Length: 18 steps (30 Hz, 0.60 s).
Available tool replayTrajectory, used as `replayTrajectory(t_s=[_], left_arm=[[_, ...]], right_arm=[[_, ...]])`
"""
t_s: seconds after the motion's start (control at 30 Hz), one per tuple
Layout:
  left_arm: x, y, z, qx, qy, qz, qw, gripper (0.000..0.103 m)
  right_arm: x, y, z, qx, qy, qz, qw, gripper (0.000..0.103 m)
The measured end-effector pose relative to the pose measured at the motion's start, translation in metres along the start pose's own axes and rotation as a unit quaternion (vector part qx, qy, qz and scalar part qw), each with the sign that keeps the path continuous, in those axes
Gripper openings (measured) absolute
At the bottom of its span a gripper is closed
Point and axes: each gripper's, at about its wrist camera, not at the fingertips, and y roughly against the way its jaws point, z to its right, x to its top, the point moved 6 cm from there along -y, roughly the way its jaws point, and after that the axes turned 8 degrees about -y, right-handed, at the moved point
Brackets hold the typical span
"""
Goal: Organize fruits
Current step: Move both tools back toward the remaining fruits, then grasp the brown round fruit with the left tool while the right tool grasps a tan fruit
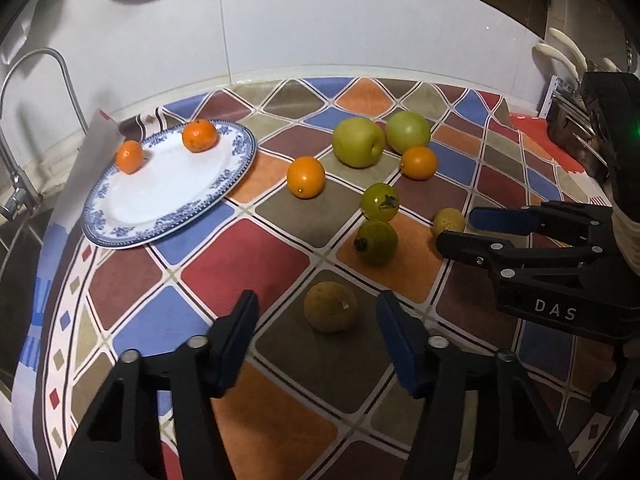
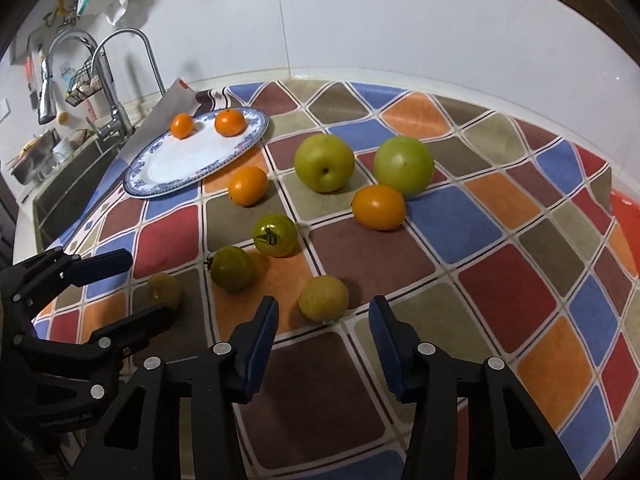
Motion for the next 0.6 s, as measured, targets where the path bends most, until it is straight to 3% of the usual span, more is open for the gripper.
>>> replayTrajectory(t_s=[0.23, 0.4, 0.6], left_arm=[[0.000, -0.006, 0.002, -0.012, -0.003, -0.007, 0.9999, 0.032], [0.000, -0.006, 0.005, -0.013, -0.005, -0.009, 0.9999, 0.029], [0.004, 0.004, 0.004, -0.012, -0.006, 0.005, 0.9999, 0.029]], right_arm=[[0.000, -0.005, -0.002, 0.012, 0.004, -0.009, 1.000, 0.036], [0.000, -0.007, -0.001, 0.011, 0.003, -0.010, 1.000, 0.029], [0.000, -0.002, -0.001, 0.011, 0.000, -0.006, 1.000, 0.029]])
